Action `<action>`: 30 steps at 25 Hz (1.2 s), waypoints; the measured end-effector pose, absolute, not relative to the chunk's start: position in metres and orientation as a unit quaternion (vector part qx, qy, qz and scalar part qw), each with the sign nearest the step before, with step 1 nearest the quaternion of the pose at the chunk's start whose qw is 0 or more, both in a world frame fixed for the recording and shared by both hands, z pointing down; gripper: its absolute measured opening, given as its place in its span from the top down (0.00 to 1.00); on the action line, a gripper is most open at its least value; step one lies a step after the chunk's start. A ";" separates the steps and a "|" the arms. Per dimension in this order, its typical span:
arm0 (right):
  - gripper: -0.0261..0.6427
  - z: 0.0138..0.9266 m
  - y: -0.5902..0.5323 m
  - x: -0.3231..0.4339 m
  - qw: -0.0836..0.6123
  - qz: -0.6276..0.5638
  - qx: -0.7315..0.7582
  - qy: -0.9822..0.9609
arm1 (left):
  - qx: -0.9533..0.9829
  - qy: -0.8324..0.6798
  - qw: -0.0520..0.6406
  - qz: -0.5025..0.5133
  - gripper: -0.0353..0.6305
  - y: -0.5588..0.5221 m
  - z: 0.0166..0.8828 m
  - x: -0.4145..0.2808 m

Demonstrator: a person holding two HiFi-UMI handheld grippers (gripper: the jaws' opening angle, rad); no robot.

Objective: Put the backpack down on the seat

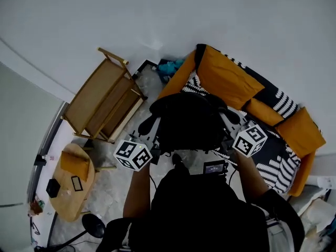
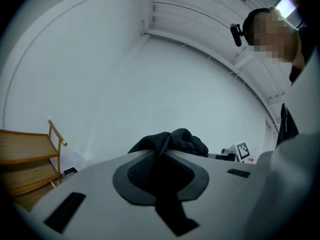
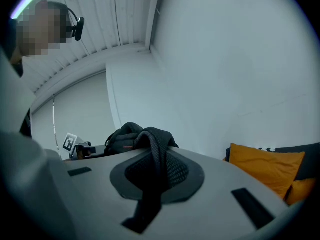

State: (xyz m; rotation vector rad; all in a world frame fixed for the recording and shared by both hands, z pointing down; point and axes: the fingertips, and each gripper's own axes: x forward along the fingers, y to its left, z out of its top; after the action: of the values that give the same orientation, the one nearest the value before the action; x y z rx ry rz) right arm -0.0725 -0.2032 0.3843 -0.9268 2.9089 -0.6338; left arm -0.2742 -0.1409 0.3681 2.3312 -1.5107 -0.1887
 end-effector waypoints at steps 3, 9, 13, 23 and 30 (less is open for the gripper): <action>0.89 0.386 -0.222 -0.075 0.010 -0.203 -0.320 0.925 | 0.836 -0.513 0.181 -0.065 0.88 -0.169 0.370 -0.279; 0.89 0.385 -0.248 -0.076 0.016 -0.202 -0.364 0.909 | 0.860 -0.472 0.183 -0.062 0.88 -0.211 0.372 -0.284; 0.89 0.389 -0.269 -0.070 0.018 -0.205 -0.384 0.900 | 0.870 -0.451 0.189 -0.060 0.88 -0.238 0.377 -0.278; 0.89 0.415 -0.317 -0.047 0.013 -0.227 -0.409 0.884 | 0.880 -0.420 0.218 -0.040 0.88 -0.304 0.406 -0.257; 0.89 0.455 -0.358 -0.033 0.002 -0.252 -0.413 0.875 | 0.868 -0.425 0.256 -0.019 0.88 -0.342 0.446 -0.242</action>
State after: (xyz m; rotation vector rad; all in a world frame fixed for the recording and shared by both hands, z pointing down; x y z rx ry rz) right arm -0.0334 -0.3580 0.4552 -1.2971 2.7468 -0.7895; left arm -0.2419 -0.3422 0.4456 2.3574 -1.1526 -0.0528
